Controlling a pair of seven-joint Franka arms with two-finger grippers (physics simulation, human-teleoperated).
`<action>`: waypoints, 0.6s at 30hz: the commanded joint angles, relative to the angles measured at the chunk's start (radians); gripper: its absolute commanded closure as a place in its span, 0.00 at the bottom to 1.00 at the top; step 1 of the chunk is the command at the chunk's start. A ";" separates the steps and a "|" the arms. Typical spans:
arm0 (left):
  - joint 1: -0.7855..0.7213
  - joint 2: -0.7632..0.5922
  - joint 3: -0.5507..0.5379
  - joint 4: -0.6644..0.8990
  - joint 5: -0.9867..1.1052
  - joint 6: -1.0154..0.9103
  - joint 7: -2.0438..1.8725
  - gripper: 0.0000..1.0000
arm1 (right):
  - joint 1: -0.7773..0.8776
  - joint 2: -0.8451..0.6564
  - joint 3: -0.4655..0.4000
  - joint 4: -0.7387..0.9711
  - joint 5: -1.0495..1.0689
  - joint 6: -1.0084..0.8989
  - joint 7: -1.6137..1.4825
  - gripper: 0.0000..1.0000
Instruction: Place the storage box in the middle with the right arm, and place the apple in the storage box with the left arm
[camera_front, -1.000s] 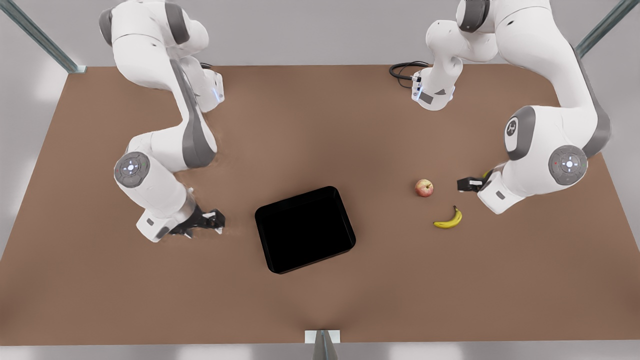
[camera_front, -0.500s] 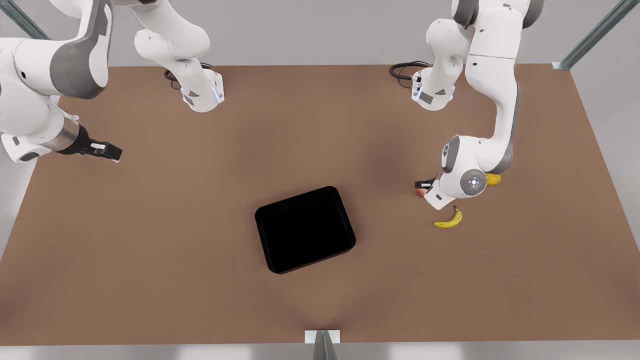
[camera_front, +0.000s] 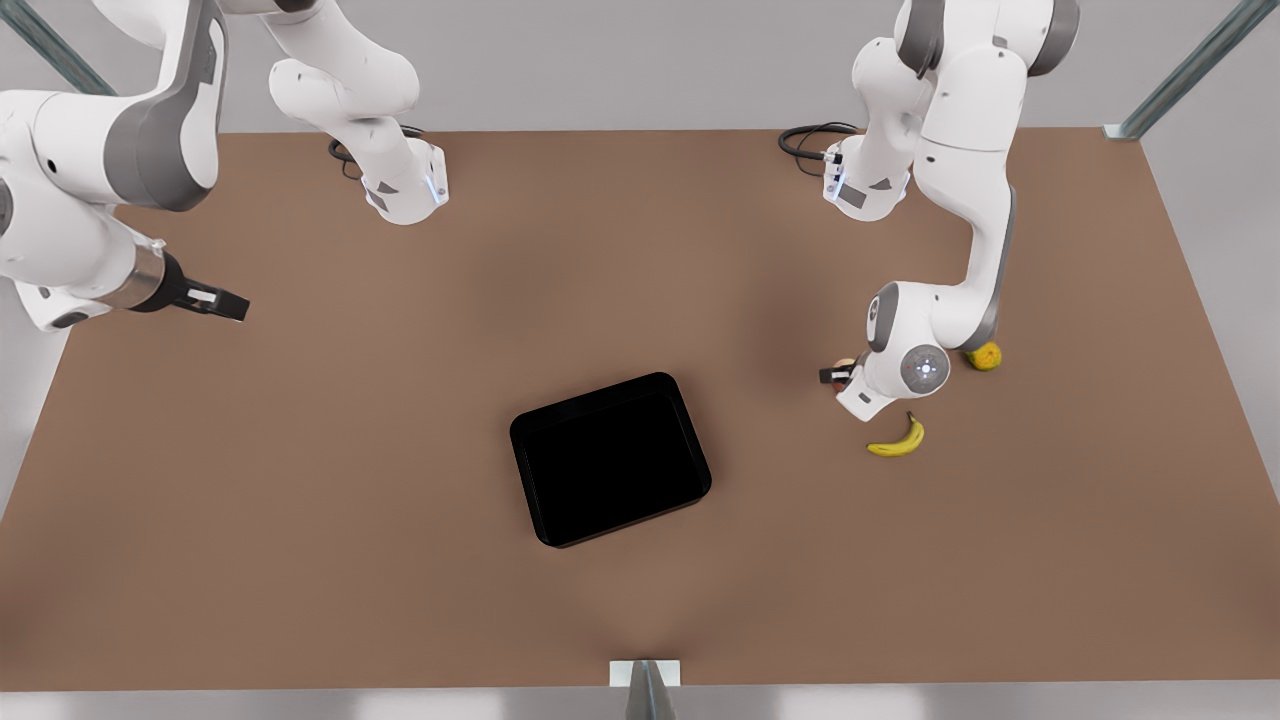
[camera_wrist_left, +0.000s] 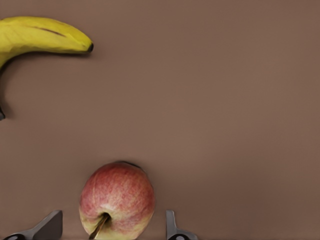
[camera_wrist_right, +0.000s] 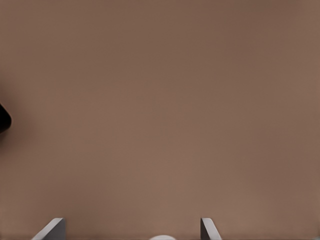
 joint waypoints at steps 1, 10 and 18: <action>0.000 0.009 0.000 0.000 -0.001 0.023 -0.030 0.00 | 0.002 0.000 -0.001 0.000 0.001 0.000 0.025 0.00; 0.000 0.065 -0.001 -0.003 -0.001 0.066 -0.030 0.00 | 0.008 0.021 0.003 -0.001 0.001 0.000 0.025 0.00; 0.000 0.054 -0.014 -0.014 -0.001 0.055 -0.036 0.36 | 0.008 0.021 0.006 -0.001 0.002 -0.003 0.025 0.00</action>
